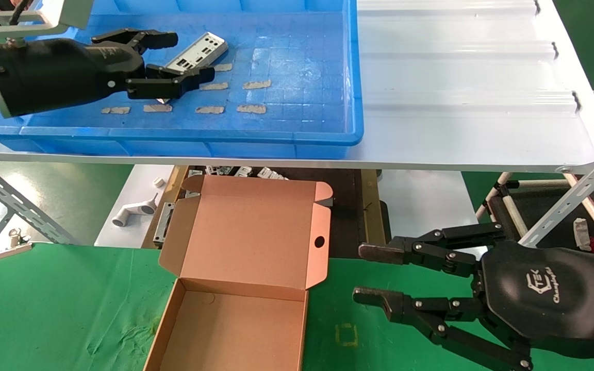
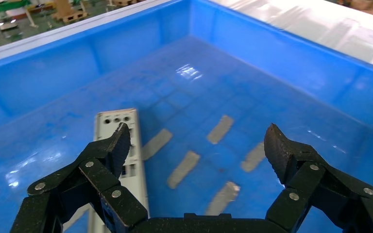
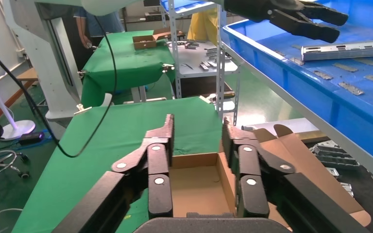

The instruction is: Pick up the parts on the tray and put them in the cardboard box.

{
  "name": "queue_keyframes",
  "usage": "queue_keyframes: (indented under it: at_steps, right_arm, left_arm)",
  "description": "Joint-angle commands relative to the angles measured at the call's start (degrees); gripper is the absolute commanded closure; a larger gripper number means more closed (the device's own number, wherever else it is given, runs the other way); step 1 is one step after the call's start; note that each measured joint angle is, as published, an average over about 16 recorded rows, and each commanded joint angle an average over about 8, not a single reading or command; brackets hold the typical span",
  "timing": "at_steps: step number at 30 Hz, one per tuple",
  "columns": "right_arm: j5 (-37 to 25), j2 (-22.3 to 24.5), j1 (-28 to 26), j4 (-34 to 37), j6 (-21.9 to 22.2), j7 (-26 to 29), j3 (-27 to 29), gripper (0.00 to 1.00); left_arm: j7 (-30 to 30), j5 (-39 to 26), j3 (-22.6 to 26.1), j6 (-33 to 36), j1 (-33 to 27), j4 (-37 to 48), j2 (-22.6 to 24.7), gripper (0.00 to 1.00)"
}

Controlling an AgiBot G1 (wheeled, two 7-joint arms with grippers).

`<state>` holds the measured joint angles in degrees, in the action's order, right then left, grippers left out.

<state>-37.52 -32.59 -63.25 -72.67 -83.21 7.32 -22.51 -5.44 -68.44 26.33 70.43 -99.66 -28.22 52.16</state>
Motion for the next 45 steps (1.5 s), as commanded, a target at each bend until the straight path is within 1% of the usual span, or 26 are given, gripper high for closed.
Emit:
queue_keyframes:
  at_steps: [1,7,10,19,29,38,45]
  right_arm:
    - [0.00,0.00,0.00,0.00,0.00,0.00,0.00,1.00]
    - [0.00,0.00,0.00,0.00,0.00,0.00,0.00,1.00]
    - [0.00,0.00,0.00,0.00,0.00,0.00,0.00,1.00]
    - [0.01,0.00,0.00,0.00,0.00,0.00,-0.01,1.00]
    - [0.01,0.00,0.00,0.00,0.00,-0.01,-0.01,1.00]
    - [0.01,0.01,0.00,0.00,0.01,-0.01,-0.02,1.00]
    - [0.01,0.01,-0.01,0.00,0.01,-0.01,-0.02,1.00]
  left_arm:
    - [1.26,-1.04,0.56,-0.04,-1.87,3.69,1.26,0.03]
    - [4.06,-2.28,1.15,-1.03,-5.18,11.32,3.74,0.04]
    - [5.03,-2.69,1.35,-1.55,-6.40,14.26,4.61,0.00]
    - [7.29,-2.67,1.20,-2.29,-8.66,20.33,6.01,0.00]
    - [8.33,-3.40,1.65,-3.08,-10.17,24.19,6.82,0.00]
    - [10.29,-3.34,1.58,-4.04,-10.26,25.72,7.40,0.00]
    - [10.77,-3.36,1.57,-6.12,-10.40,26.86,8.18,0.00]
